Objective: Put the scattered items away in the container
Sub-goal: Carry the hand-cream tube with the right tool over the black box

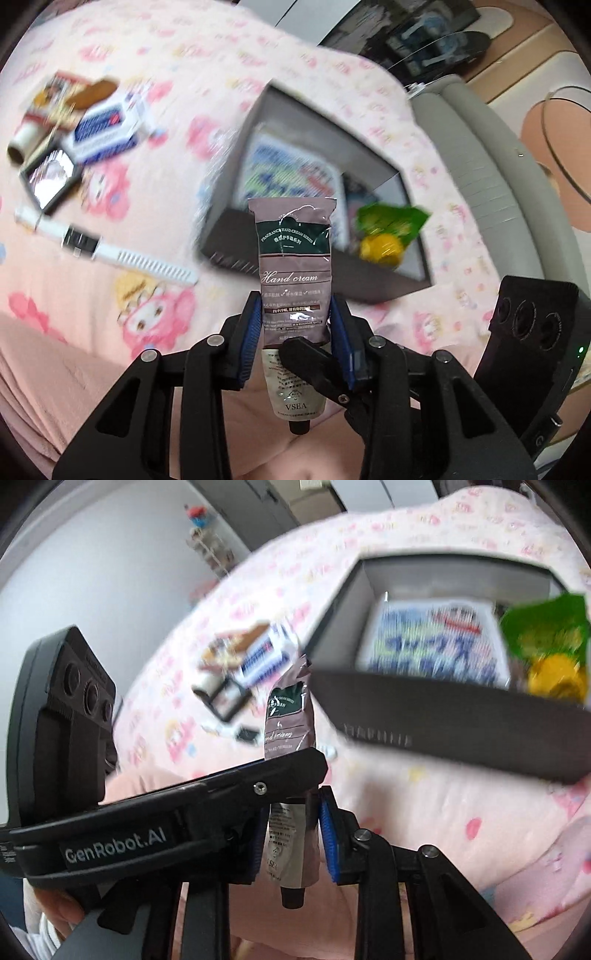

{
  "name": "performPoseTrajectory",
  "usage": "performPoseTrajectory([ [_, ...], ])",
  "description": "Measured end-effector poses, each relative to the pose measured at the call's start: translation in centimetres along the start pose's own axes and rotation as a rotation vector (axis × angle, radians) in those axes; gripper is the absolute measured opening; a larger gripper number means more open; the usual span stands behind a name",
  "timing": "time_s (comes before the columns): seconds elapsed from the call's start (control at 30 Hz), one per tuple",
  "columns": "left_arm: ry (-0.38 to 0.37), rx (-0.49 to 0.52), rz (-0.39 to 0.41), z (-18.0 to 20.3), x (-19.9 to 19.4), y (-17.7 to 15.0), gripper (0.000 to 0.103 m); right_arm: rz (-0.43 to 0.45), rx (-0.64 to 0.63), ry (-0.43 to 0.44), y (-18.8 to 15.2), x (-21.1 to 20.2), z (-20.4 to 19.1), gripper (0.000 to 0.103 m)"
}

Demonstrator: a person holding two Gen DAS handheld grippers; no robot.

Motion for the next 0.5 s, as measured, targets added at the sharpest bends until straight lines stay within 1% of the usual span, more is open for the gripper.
performPoseTrajectory([
  [0.07,-0.006,0.037,0.029,2.2,0.2,1.6,0.037,0.032,-0.021,-0.011,1.5,-1.3,0.1,0.023],
  [0.13,-0.032,0.047,0.021,3.7,1.5,3.9,0.037,0.053,-0.063,-0.041,3.2,-3.0,0.7,0.023],
  [0.17,-0.046,0.051,0.017,4.4,2.1,5.1,0.037,0.055,-0.089,-0.074,4.6,-3.6,1.5,0.023],
  [0.2,-0.064,0.045,0.006,4.8,2.5,6.2,0.037,0.051,-0.106,-0.102,6.0,-3.1,1.8,0.023],
  [0.27,-0.097,0.019,-0.019,5.8,4.5,9.0,0.037,0.043,-0.111,-0.128,8.5,-2.9,3.3,0.023],
  [0.33,-0.089,0.022,-0.017,6.3,5.8,11.1,0.037,0.020,-0.108,-0.139,11.2,-2.2,5.2,0.023],
  [0.4,-0.089,-0.003,-0.025,5.4,7.0,12.9,0.037,-0.003,-0.103,-0.144,13.5,-1.3,6.8,0.023],
  [0.5,-0.083,-0.101,-0.056,2.9,9.1,14.3,0.037,-0.038,-0.075,-0.135,15.0,1.0,9.0,0.022],
])
Point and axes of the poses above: each gripper's, at about its wrist camera, not at the fingertips, and x roughly the way its jaws point, z to its right, y to its top, the point moved 4 cm from there along x, roughly the way its jaws point, and after that the axes turned 1 degree about x, right-handed, at the moved point
